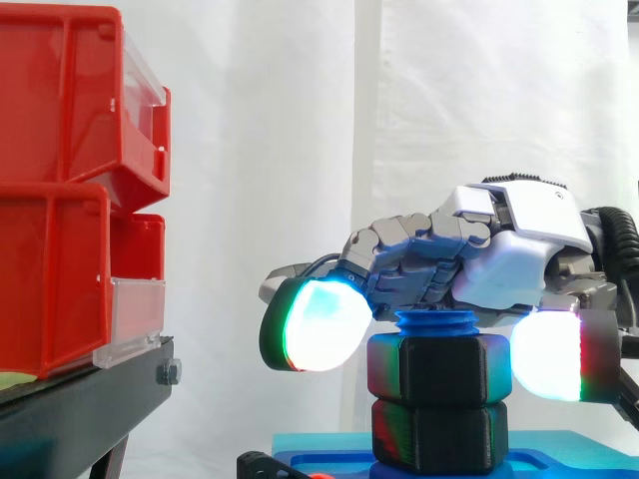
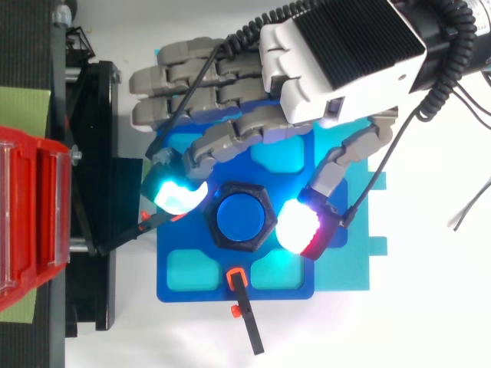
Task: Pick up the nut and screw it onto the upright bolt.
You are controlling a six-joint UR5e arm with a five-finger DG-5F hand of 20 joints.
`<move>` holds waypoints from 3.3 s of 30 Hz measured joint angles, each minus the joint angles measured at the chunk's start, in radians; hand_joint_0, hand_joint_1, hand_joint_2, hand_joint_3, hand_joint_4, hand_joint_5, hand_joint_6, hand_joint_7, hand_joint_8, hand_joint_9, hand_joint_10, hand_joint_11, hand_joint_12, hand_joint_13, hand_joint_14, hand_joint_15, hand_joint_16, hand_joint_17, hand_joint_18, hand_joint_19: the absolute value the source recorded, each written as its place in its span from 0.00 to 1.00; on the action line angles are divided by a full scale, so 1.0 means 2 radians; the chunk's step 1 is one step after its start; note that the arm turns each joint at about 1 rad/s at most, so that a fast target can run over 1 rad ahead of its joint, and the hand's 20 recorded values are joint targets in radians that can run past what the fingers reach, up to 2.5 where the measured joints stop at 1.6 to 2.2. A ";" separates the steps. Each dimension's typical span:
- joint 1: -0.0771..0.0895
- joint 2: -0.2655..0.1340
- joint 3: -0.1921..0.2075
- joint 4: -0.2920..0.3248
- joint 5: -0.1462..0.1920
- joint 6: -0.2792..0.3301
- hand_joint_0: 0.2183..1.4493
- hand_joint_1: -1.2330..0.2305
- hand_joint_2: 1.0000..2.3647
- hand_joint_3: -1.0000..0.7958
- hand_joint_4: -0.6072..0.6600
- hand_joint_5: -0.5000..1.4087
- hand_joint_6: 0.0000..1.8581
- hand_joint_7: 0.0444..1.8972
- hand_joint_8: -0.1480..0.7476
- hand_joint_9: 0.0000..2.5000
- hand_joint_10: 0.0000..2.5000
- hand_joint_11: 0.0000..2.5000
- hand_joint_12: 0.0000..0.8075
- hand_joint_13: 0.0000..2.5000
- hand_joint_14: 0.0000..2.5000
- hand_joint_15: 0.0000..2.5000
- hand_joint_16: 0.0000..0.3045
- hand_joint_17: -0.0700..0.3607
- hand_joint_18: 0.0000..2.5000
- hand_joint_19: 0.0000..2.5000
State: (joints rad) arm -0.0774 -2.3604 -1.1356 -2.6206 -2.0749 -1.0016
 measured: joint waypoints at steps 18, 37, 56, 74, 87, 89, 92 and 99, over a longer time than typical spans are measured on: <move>-0.001 0.000 -0.012 -0.002 0.004 -0.014 0.14 0.31 0.00 0.28 0.52 0.10 0.27 0.31 0.39 0.00 0.00 0.00 0.43 0.00 0.00 0.00 0.16 0.42 0.00 0.00; -0.001 0.001 -0.021 0.015 0.008 -0.013 0.13 0.35 0.00 0.28 0.64 0.14 0.27 0.49 0.43 0.00 0.00 0.00 0.45 0.00 0.00 0.00 0.17 0.43 0.00 0.00; -0.001 0.000 -0.021 0.017 0.007 -0.013 0.14 0.36 0.00 0.28 0.65 0.14 0.27 0.53 0.43 0.00 0.00 0.00 0.45 0.00 0.00 0.00 0.17 0.43 0.00 0.00; 0.004 0.001 -0.021 0.021 0.007 -0.017 0.14 0.37 0.00 0.28 0.65 0.14 0.27 0.53 0.43 0.00 0.00 0.00 0.45 0.00 0.00 0.00 0.16 0.42 0.00 0.00; 0.004 0.001 -0.021 0.018 0.008 -0.017 0.15 0.37 0.00 0.28 0.66 0.14 0.27 0.53 0.43 0.00 0.00 0.00 0.45 0.00 0.00 0.00 0.16 0.42 0.00 0.00; 0.004 0.001 -0.021 0.017 0.008 -0.017 0.15 0.37 0.00 0.28 0.65 0.14 0.27 0.53 0.44 0.00 0.00 0.00 0.45 0.00 0.00 0.00 0.16 0.42 0.00 0.00; 0.004 0.001 -0.021 0.017 0.008 -0.017 0.15 0.37 0.00 0.28 0.65 0.14 0.27 0.53 0.44 0.00 0.00 0.00 0.45 0.00 0.00 0.00 0.16 0.42 0.00 0.00; 0.004 0.000 -0.021 0.016 0.008 -0.017 0.15 0.38 0.00 0.28 0.66 0.15 0.27 0.53 0.44 0.00 0.00 0.00 0.45 0.00 0.00 0.00 0.16 0.42 0.00 0.00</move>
State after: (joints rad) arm -0.0690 -2.3594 -1.1781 -2.5878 -2.0586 -1.0354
